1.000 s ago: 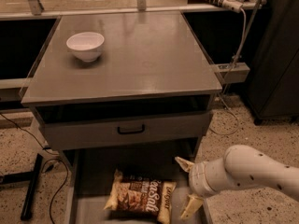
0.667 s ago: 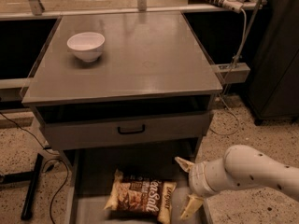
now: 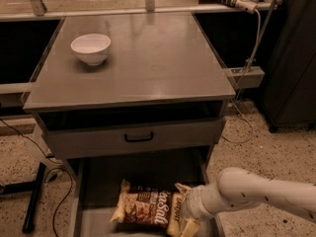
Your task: Pick brown chip bag from middle drawer and place on counter
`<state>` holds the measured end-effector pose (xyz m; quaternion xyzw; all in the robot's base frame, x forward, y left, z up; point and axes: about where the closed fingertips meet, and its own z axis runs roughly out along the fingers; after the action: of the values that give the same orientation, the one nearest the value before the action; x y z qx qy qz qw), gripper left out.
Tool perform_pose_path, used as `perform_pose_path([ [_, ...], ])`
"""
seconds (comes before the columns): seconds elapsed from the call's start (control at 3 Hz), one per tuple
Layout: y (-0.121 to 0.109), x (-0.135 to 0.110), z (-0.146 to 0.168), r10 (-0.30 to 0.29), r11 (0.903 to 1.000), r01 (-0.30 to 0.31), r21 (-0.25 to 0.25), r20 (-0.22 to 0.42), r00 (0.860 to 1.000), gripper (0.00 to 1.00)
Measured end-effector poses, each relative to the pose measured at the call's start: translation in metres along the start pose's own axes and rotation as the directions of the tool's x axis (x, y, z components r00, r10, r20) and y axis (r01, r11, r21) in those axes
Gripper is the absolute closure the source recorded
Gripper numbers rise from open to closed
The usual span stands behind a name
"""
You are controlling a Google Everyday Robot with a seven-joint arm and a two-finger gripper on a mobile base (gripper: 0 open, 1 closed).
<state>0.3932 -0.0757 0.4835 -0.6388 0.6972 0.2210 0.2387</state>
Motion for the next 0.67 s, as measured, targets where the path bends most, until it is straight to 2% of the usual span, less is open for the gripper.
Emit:
perform_pose_path([
  [0.33, 0.008, 0.008, 0.046, 0.043, 0.9986, -0.042, -0.033, 0.044, 0.998, 0.00],
  [0.67, 0.011, 0.006, 0.080, 0.050, 0.9984, -0.047, -0.031, 0.103, 0.993, 0.00],
])
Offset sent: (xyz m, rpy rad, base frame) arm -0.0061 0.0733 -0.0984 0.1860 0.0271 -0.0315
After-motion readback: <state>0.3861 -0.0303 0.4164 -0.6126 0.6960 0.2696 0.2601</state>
